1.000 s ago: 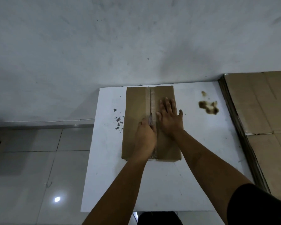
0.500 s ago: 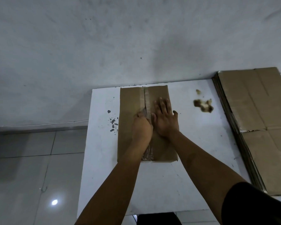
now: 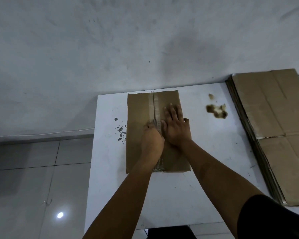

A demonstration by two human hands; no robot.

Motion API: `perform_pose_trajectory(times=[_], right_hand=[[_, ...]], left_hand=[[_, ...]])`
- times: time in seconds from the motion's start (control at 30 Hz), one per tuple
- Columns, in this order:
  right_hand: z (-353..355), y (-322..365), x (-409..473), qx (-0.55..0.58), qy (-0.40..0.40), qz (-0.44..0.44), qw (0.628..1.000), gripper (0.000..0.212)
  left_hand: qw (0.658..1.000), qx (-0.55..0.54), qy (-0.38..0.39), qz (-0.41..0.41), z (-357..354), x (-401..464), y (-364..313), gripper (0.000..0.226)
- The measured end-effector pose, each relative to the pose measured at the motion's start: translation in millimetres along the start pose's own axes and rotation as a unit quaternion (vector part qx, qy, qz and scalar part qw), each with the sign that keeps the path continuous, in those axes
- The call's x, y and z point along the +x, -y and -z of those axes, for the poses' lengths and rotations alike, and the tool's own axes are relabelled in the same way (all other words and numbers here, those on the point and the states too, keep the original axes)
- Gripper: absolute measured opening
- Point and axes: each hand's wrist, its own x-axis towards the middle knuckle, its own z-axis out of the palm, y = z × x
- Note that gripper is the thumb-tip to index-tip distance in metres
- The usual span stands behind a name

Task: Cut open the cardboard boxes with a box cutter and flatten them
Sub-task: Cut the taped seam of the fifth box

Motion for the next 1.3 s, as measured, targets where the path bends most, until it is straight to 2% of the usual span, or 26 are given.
perform_pose_trajectory(times=[0.2, 0.37, 0.5, 0.6, 0.67, 0.77, 0.83, 0.87, 1.1, 1.2, 1.3], right_hand=[[0.6, -0.6, -0.8, 0.001, 0.0, 0.004, 1.0, 0.059], [3.4, 0.4, -1.8, 0.005, -0.003, 0.001, 1.0, 0.059], [4.4, 1.4, -2.3, 0.003, -0.006, 0.002, 1.0, 0.06], [4.3, 1.3, -2.0, 0.0, -0.005, 0.0, 1.0, 0.06], [4.2, 1.7, -1.8, 0.006, -0.009, -0.001, 1.0, 0.059], [4.1, 1.9, -1.8, 0.007, -0.013, -0.003, 1.0, 0.059], [4.4, 1.5, -1.9, 0.007, -0.017, -0.001, 1.0, 0.059], [4.0, 1.6, -1.8, 0.007, -0.019, 0.0, 1.0, 0.059], [2.5, 1.4, -1.2, 0.006, -0.022, 0.0, 1.0, 0.059], [2.9, 1.2, -1.8, 0.005, -0.024, 0.0, 1.0, 0.06], [2.1, 1.0, -1.5, 0.002, -0.021, -0.002, 1.0, 0.06]], left_hand=[[1.0, -0.02, 0.013, 0.004, -1.0, -6.6, 7.3, 0.045], [0.998, -0.054, -0.026, 0.001, 2.4, -0.9, 8.2, 0.041], [0.995, -0.097, -0.039, -0.006, 6.4, 8.1, 9.1, 0.039], [0.984, -0.175, -0.015, 0.013, -0.6, 13.0, 16.4, 0.032], [0.949, -0.298, 0.041, 0.093, -5.1, 17.5, 17.8, 0.036], [0.827, -0.502, 0.117, 0.225, -1.2, 21.3, 18.4, 0.034], [0.781, -0.556, 0.137, 0.249, 2.5, 25.0, 20.1, 0.033], [0.774, -0.565, 0.141, 0.247, 4.3, 27.0, 21.5, 0.032], [0.772, -0.579, 0.156, 0.211, 5.5, 40.2, 32.1, 0.025], [0.8, -0.545, 0.147, 0.205, 5.4, 43.1, 31.9, 0.03], [0.831, -0.503, 0.127, 0.202, 2.1, 44.6, 30.3, 0.052]])
